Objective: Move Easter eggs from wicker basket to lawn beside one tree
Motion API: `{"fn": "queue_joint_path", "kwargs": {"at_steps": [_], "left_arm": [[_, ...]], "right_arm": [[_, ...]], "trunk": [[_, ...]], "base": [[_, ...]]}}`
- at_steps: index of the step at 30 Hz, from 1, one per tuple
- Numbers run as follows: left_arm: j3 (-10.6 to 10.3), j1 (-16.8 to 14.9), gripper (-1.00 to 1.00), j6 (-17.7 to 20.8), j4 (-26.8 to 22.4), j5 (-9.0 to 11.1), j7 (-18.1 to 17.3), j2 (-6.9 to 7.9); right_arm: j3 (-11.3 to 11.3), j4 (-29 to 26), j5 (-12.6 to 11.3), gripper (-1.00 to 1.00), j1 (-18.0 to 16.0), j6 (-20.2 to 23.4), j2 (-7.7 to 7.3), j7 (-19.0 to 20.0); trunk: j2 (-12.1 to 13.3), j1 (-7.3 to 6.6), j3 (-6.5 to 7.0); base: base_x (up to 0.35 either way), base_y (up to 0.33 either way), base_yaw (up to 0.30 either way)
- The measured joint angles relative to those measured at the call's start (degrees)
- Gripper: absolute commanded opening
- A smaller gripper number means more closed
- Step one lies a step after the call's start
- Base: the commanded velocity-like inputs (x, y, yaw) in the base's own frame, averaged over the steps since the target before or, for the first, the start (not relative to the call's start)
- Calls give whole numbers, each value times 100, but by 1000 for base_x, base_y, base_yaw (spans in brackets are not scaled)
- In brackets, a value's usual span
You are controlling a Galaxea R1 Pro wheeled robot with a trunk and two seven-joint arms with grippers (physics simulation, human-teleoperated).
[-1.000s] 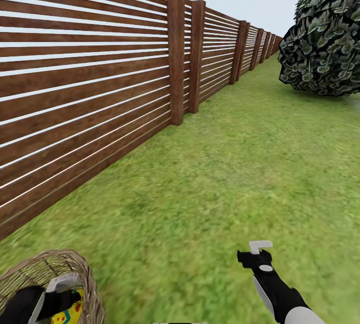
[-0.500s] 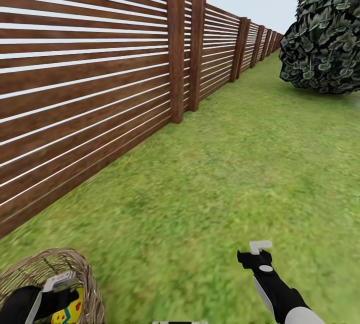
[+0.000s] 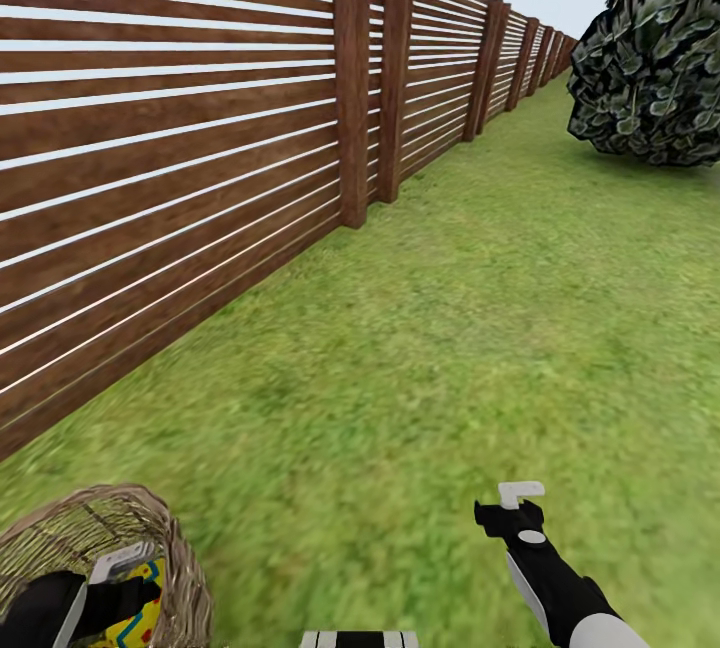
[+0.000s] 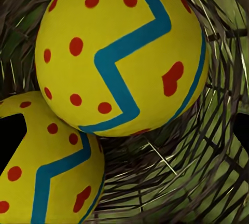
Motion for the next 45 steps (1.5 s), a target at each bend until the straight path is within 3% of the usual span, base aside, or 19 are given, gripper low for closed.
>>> {"fn": "queue_joint_path", "kwargs": {"at_steps": [10, 16, 24, 45], "left_arm": [[-4, 0, 100, 2, 2, 5, 0, 4], [5, -1, 100, 9, -2, -3, 0, 47], [6, -2, 100, -1, 0, -1, 0, -3], [-3, -1, 100, -1, 0, 18, 0, -48]], "right_arm": [[0, 2, 0, 100, 0, 0, 0, 1], [0, 41, 1, 100, 0, 0, 57, -1], [79, 42, 0, 100, 0, 0, 72, 3], [108, 42, 0, 100, 0, 0, 72, 5]], "trunk": [[0, -1, -1], [0, -3, -1], [0, 0, -1], [-28, 54, -466]], "base": [[12, 2, 0], [270, 109, 0], [28, 10, 0], [0, 0, 0]]}}
